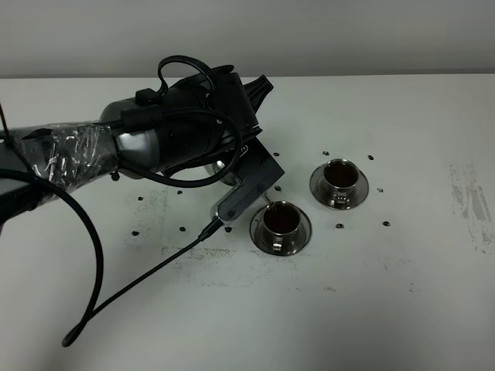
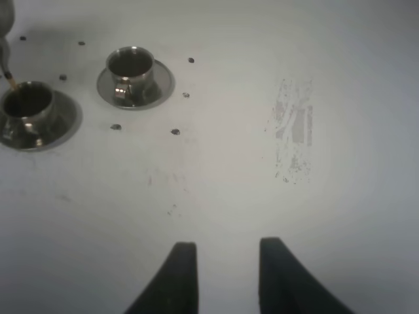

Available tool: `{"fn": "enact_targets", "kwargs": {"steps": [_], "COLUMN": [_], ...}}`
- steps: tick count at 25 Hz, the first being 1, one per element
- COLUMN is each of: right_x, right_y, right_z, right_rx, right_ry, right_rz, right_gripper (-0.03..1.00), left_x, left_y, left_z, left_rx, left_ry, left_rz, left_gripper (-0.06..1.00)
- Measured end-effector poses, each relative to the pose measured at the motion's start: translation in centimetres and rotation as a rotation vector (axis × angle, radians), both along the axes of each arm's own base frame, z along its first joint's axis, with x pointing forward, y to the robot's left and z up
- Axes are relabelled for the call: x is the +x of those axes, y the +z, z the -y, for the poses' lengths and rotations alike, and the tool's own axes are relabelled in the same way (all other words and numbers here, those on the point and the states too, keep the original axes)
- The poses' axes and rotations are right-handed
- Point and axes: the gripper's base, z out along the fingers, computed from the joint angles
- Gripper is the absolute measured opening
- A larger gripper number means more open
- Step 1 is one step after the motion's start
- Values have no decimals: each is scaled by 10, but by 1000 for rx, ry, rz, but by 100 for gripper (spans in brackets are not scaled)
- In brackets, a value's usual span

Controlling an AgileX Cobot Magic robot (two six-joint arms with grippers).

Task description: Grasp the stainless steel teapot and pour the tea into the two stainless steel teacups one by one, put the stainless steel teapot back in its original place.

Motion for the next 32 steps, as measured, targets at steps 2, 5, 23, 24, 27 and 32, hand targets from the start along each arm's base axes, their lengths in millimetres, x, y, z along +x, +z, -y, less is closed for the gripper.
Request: {"fn": "enact_targets", "kwargs": {"steps": [2,5,23,24,27,32], "right_x": [0,0,0,0,0,0], "right_y": [0,0,0,0,0,0], "right_z": [0,0,0,0,0,0], "right_rx": [0,0,0,0,0,0], "right_ry": [0,0,0,0,0,0], "right_rz": [0,0,0,0,0,-1], "right_gripper": [23,23,23,23,23,23], "left_x": [0,2,9,8,2,-10], "left_y": [-1,-3,22,26,35,43], "left_z": [-2,-7,-37,-38,-39,-47], "left_rx": [-28,-68,-293,-313,-367,-456], "left_ry": [30,78,295,305,341,409], "left_rz": [-25,-62,-151,-154,-178,-232], "left_gripper": [20,20,20,20,20,20]}}
